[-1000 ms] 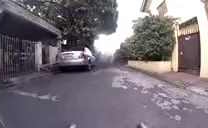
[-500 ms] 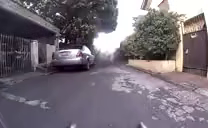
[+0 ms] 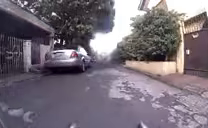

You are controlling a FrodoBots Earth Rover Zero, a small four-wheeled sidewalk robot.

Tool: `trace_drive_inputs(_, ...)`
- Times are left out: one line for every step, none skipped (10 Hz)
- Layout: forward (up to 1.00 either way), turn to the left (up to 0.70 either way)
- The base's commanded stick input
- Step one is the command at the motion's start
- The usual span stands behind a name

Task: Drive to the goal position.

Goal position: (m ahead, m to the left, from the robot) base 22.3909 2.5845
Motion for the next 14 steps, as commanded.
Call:
trace_drive_inputs(0.7, 0.0)
trace_drive_inputs(0.7, 0.0)
trace_drive_inputs(0.7, 0.0)
trace_drive_inputs(0.7, 0.08)
trace_drive_inputs(0.7, 0.22)
trace_drive_inputs(0.7, 0.19)
trace_drive_inputs(0.7, 0.08)
trace_drive_inputs(0.7, 0.0)
trace_drive_inputs(0.7, 0.0)
trace_drive_inputs(0.7, 0.0)
trace_drive_inputs(0.7, 0.0)
trace_drive_inputs(0.7, 0.0)
trace_drive_inputs(0.7, 0.0)
trace_drive_inputs(0.7, 0.0)
